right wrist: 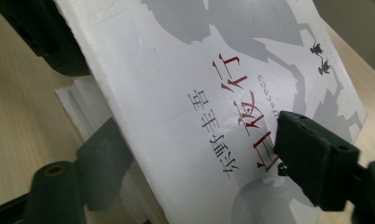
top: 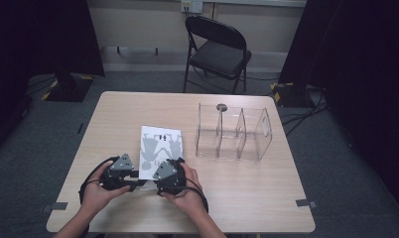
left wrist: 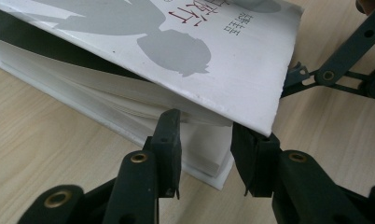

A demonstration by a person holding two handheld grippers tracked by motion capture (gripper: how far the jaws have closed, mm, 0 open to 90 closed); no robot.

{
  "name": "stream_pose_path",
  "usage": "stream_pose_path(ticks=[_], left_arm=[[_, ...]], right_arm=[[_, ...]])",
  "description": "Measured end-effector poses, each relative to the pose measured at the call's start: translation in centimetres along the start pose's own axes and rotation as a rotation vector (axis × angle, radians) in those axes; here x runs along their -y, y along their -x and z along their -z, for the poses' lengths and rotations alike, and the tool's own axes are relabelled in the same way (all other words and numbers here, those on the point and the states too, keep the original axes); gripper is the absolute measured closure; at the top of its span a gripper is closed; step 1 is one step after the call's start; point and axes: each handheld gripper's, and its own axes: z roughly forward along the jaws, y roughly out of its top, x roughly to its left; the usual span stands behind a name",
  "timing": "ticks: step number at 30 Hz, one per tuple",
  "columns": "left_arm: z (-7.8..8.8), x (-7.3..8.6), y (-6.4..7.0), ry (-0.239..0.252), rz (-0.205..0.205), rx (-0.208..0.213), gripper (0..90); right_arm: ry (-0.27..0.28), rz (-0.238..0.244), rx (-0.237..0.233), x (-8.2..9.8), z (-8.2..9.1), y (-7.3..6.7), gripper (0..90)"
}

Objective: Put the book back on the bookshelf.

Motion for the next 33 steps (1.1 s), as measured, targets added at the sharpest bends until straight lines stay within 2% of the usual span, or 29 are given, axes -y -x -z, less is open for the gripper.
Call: stream_pose_path(ticks=[1,2,3,5,6,7,8,9,10,11,12,13,14,15,16,17,18,19,20,21,22,24,25,27,29,33], left_arm=[[0.0,0.0,-0.2,0.015,-0.004,0.009,64.1],[0.0,0.0,-0.2,0.015,-0.004,0.009,64.0],[0.0,0.1,-0.5,0.054,0.018,0.025,60.3],[0.1,0.3,-0.8,0.087,-0.025,0.002,52.1],[0.1,0.3,-0.8,0.087,-0.025,0.002,47.0],[-0.1,0.6,-0.9,0.079,-0.024,0.012,47.0],[-0.2,0.9,-1.2,0.053,-0.044,-0.008,40.0],[-0.3,1.3,-1.5,0.049,-0.069,-0.019,40.3],[-0.7,2.0,-1.9,0.014,-0.059,-0.004,37.2],[-0.6,2.3,-2.0,-0.002,-0.074,-0.025,37.4],[-0.7,2.6,-2.2,-0.005,-0.097,-0.022,37.8],[-0.7,2.8,-2.3,-0.005,-0.102,-0.024,37.5],[-0.7,3.0,-2.5,-0.009,-0.081,-0.012,36.7],[-0.7,3.0,-2.5,-0.009,-0.081,-0.012,34.9],[-0.8,3.1,-2.7,-0.006,-0.063,0.013,34.9],[-1.0,3.4,-2.8,-0.019,-0.07,-0.003,32.6],[-1.2,3.6,-3.0,-0.034,-0.06,0.014,32.4],[-1.4,3.8,-3.0,-0.023,-0.045,0.033,31.1],[-1.4,3.8,-3.0,-0.023,-0.045,0.033,27.9],[-1.4,3.9,-3.1,-0.017,-0.053,0.045,27.9],[-1.5,4.0,-3.0,-0.007,-0.053,0.036,26.1],[-1.7,4.2,-3.1,0.011,-0.064,0.047,14.8],[-2.1,4.6,-3.0,0.048,-0.067,0.05,9.7],[-2.1,4.5,-3.0,0.037,-0.074,0.054,8.2],[-2.4,4.4,-2.9,0.013,-0.095,0.082,1.5],[-2.4,4.3,-2.9,0.01,-0.091,0.079,0.0]], right_arm=[[-0.004,0.006,0.005,0.0,0.2,0.0,26.6],[-0.004,0.006,0.005,0.0,0.2,0.0,26.6],[-0.014,0.031,0.035,-0.4,0.7,-0.3,37.0],[-0.017,0.045,0.053,-0.7,1.2,-0.4,42.6],[-0.017,0.045,0.053,-0.7,1.2,-0.4,42.6],[-0.015,0.039,0.057,-0.8,1.5,-0.3,44.7],[-0.017,0.034,0.059,-0.9,1.7,-0.2,46.7],[-0.016,0.032,0.062,-1.0,2.0,0.0,48.4],[-0.019,0.038,0.063,-1.1,2.2,0.0,50.5],[-0.02,0.043,0.065,-1.2,2.3,0.1,51.7],[-0.018,0.049,0.071,-1.2,2.5,0.0,52.4],[-0.023,0.052,0.07,-1.3,2.5,0.1,52.5],[-0.023,0.051,0.066,-1.3,2.5,0.1,52.6],[-0.026,0.045,0.063,-1.3,2.6,0.2,52.7],[-0.026,0.045,0.063,-1.3,2.6,0.2,52.7],[-0.038,0.039,0.062,-1.5,2.7,0.3,53.4],[-0.044,0.031,0.06,-1.6,2.8,0.4,53.9],[-0.051,0.029,0.063,-1.7,2.9,0.4,54.5],[-0.051,0.029,0.063,-1.7,2.9,0.4,54.5],[-0.052,0.032,0.062,-1.7,2.9,0.4,54.5],[-0.051,0.026,0.057,-1.7,3.0,0.6,54.7],[-0.046,0.018,0.052,-1.7,3.1,0.8,55.0],[-0.044,0.009,0.049,-1.8,3.2,0.9,55.2],[-0.051,-0.007,0.048,-1.9,3.3,1.0,55.8],[-0.045,0.002,0.05,-2.0,3.5,1.2,56.7],[-0.048,-0.013,0.039,-2.2,3.8,1.7,58.0]])
